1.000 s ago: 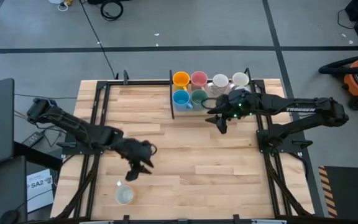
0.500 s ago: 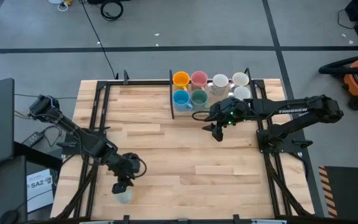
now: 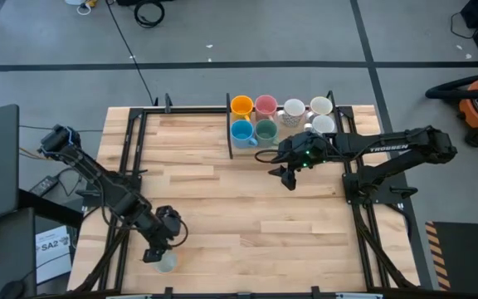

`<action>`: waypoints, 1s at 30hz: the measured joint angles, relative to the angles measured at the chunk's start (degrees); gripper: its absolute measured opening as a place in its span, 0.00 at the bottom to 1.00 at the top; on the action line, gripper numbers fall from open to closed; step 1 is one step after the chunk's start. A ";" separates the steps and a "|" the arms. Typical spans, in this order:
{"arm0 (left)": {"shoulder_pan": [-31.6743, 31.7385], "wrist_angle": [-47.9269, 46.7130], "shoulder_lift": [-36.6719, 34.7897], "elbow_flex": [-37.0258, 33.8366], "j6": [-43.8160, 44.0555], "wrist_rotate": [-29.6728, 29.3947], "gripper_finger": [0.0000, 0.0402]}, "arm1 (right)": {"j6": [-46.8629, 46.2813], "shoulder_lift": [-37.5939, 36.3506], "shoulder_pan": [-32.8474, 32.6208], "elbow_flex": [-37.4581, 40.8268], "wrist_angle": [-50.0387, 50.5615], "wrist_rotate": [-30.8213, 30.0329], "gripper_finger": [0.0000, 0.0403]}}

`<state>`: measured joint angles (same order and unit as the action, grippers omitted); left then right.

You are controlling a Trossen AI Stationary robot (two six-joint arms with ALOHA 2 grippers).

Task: Place coffee mugs
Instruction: Put the yellow and white patterned mug on the shelf

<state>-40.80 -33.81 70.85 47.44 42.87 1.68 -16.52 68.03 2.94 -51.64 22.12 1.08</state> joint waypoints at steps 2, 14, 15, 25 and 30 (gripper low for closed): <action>-0.51 -0.09 0.00 0.00 0.00 -0.79 0.39 | -0.02 0.00 0.00 0.00 -0.07 0.01 0.52; -4.44 -0.19 0.50 -0.09 0.00 -6.03 0.39 | 0.07 -0.02 0.00 0.00 -0.21 0.02 0.52; -4.77 -0.28 0.50 -0.09 0.00 -6.67 0.39 | 0.09 -0.04 0.00 0.00 -0.21 0.02 0.52; -5.87 0.27 2.01 -0.09 0.02 -6.98 0.39 | 0.18 -0.04 0.00 0.00 -0.21 0.02 0.52; -6.31 1.48 5.39 -0.09 0.00 -7.00 0.39 | 0.24 -0.04 0.00 0.00 -0.21 0.02 0.52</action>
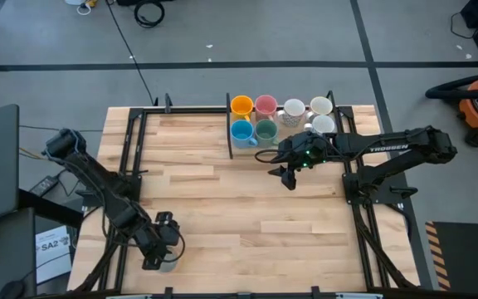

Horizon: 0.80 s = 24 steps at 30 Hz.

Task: Place coffee mugs
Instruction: Put the yellow and white patterned mug on the shelf

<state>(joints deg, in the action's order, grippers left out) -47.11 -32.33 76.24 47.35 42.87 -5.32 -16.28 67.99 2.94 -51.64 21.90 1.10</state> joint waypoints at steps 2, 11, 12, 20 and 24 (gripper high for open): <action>-0.04 1.30 0.84 0.00 0.02 0.05 0.39 | 0.62 0.00 0.00 0.00 0.01 0.00 0.52; 0.00 4.23 1.43 0.00 -0.02 0.02 0.39 | 1.08 -0.02 0.00 0.00 -0.05 0.00 0.52; 0.01 4.26 1.43 0.00 -0.02 0.02 0.39 | 1.01 -0.02 0.00 0.00 -0.03 0.01 0.52; 1.23 4.28 1.43 0.00 0.35 0.05 0.31 | 1.01 -0.02 0.00 0.00 -0.04 0.02 0.52; 2.52 4.24 1.43 0.00 0.41 0.15 0.20 | 1.01 -0.02 0.00 0.00 -0.04 0.02 0.52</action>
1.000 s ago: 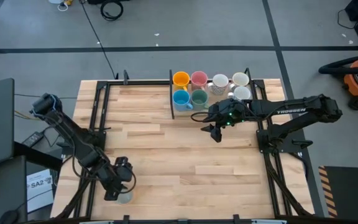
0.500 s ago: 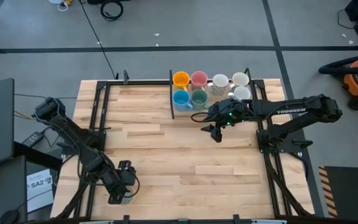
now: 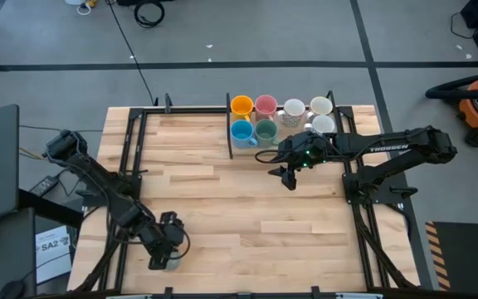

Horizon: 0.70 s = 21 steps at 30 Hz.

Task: Place coffee mugs
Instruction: Put the yellow and white patterned mug on the shelf

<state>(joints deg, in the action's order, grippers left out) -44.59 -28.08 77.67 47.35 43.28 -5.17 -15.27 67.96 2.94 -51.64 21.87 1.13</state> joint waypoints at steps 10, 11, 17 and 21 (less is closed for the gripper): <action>7.60 -0.12 0.00 0.00 3.29 -3.46 0.07 | 0.00 0.02 0.00 0.00 -0.13 0.00 0.52; 8.87 -0.11 0.00 0.00 4.12 -4.32 0.07 | 0.00 0.00 0.00 0.00 -0.19 0.00 0.52; 18.65 -0.12 0.00 0.00 10.45 -8.70 0.07 | 0.00 0.00 0.00 0.00 -0.41 0.00 0.52; 26.71 -0.14 0.00 0.00 15.84 -9.48 0.07 | 0.00 0.00 0.00 0.00 -0.42 0.00 0.52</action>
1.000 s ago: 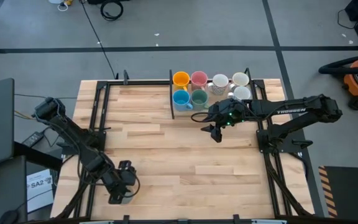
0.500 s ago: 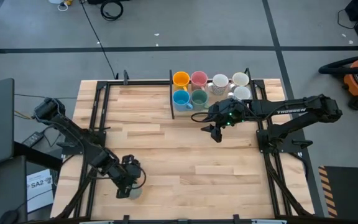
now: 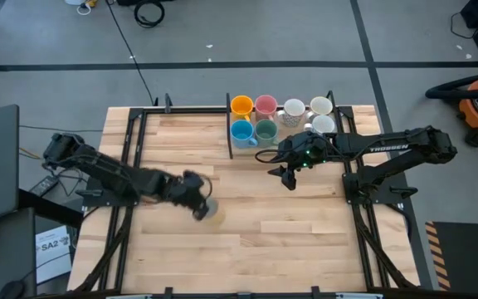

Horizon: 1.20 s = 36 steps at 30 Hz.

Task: Place coffee mugs
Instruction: Put the yellow and white patterned mug on the shelf

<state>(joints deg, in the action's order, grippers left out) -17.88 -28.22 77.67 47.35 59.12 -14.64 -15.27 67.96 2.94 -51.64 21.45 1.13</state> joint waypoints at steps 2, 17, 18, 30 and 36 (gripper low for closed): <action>4.11 0.01 0.00 0.00 0.50 0.18 0.07 | 0.00 0.00 0.00 0.00 0.00 0.00 0.52; 23.16 0.03 0.00 0.00 0.23 8.56 0.08 | 1.91 0.00 0.00 0.00 0.00 0.00 0.52; 23.44 0.02 0.00 0.00 0.22 8.56 0.08 | 1.95 0.00 0.00 -0.02 0.00 0.00 0.52; 23.84 0.14 -0.02 0.00 0.12 8.54 0.15 | 1.97 0.01 0.02 -0.01 0.00 0.00 0.52; 23.81 0.16 -0.02 0.00 0.12 8.58 0.15 | 1.97 0.01 0.02 0.00 0.00 0.00 0.52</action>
<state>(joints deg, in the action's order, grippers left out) 5.93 -28.05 77.65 47.35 59.24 -6.07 -13.30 67.97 2.96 -51.64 21.45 1.13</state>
